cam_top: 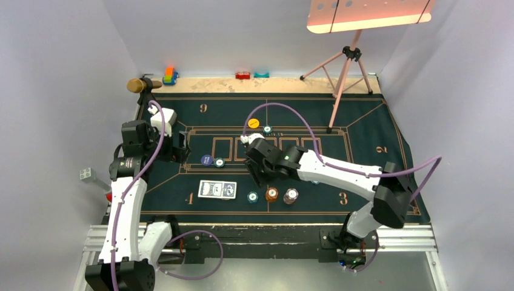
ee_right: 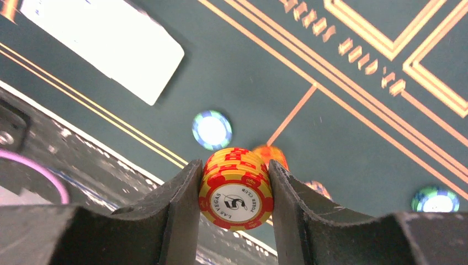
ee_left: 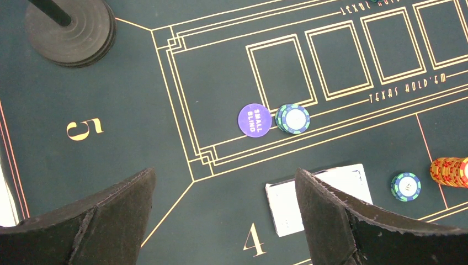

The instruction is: Distribute texas hold em gaming equipment

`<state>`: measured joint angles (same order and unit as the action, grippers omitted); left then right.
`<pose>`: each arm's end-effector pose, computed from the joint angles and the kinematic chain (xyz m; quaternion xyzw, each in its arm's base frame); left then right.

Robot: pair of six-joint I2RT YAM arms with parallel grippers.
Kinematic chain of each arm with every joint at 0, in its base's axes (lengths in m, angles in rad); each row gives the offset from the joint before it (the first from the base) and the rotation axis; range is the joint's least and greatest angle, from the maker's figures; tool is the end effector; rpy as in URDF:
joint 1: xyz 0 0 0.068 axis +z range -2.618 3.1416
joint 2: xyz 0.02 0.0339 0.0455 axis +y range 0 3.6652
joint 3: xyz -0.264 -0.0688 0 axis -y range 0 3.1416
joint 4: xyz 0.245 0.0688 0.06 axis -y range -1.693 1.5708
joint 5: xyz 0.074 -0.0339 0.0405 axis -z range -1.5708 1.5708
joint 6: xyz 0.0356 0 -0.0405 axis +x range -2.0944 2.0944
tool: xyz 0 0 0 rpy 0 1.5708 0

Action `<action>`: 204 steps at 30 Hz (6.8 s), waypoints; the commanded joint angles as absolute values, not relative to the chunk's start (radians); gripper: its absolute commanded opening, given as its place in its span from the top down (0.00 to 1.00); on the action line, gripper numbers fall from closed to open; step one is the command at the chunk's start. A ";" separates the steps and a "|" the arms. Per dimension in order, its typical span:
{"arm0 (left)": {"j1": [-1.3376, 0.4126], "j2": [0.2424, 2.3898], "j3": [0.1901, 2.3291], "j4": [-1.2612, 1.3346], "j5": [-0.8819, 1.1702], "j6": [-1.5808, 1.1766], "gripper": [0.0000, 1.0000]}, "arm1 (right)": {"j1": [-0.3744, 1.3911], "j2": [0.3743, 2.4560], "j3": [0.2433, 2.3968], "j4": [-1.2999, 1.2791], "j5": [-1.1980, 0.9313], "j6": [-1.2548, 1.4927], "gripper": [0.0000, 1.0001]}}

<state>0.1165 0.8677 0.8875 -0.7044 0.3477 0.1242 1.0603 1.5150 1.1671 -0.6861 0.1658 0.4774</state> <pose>0.1765 0.0084 0.3118 0.0776 0.8895 -0.1044 0.4380 0.1575 0.2692 0.2562 -0.2551 0.9267 0.1264 0.2455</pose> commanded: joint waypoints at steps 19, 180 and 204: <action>0.133 0.881 0.900 -0.689 0.321 0.124 0.00 | 1.057 2.165 1.782 -0.551 0.163 0.342 0.71; 0.134 0.865 0.892 -0.690 0.340 0.140 0.00 | 1.031 1.510 1.125 -0.693 0.146 0.354 0.88; 0.134 0.870 0.890 -0.689 0.343 0.144 0.00 | 0.516 2.070 1.705 -0.619 0.237 0.336 0.94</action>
